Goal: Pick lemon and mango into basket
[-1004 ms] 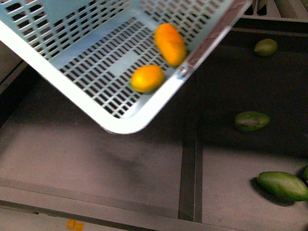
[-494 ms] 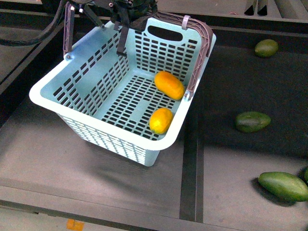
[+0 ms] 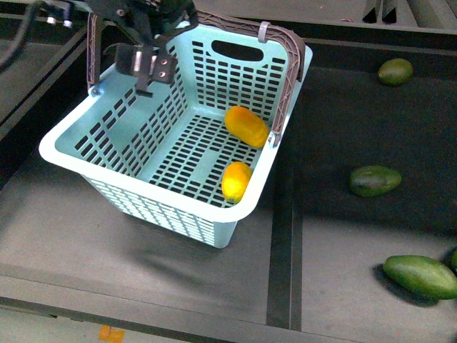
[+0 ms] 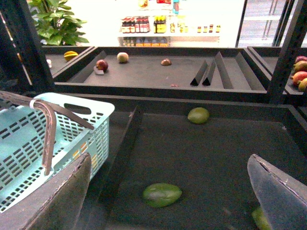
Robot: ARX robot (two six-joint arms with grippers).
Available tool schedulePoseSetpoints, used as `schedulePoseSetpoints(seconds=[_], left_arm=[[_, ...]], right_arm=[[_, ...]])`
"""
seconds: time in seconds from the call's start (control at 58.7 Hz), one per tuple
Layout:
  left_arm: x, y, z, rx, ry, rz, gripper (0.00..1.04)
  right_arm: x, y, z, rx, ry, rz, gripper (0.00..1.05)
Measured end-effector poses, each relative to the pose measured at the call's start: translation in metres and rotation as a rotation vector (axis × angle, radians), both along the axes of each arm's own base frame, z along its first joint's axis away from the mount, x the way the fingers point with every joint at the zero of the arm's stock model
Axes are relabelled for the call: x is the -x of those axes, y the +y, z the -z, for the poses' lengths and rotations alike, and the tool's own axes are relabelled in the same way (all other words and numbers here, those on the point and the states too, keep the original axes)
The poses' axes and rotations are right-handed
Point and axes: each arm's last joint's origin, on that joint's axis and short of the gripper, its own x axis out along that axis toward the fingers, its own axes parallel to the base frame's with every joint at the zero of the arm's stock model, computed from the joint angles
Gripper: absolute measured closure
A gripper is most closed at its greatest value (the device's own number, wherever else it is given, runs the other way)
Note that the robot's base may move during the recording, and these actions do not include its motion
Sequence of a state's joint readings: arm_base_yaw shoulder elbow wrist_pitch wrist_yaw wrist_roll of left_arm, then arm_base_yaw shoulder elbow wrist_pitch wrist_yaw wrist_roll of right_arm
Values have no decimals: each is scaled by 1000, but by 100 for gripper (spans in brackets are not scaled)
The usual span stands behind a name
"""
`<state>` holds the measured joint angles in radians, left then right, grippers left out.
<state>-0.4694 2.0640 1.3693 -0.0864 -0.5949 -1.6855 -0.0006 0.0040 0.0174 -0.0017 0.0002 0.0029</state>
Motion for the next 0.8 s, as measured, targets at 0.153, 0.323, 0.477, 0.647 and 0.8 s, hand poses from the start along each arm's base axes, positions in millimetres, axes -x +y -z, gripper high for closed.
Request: schedulePoseSetpoints(seconds=[0.153, 0.323, 0.477, 0.647, 0.8], left_arm=[[44, 17, -10, -83, 110, -51, 8], [66, 31, 1, -194, -88, 340, 25], [113, 86, -8, -819, -435, 542, 55], [160, 127, 1, -1158, -384, 623, 94], [187, 147, -2, -1197, -390, 625, 101]], right_arm=[[0, 0, 0, 0, 0, 0, 9], [0, 0, 0, 0, 0, 0, 9], [0, 0, 0, 0, 0, 0, 9], [0, 0, 0, 0, 0, 0, 9], [0, 0, 0, 0, 0, 0, 9]])
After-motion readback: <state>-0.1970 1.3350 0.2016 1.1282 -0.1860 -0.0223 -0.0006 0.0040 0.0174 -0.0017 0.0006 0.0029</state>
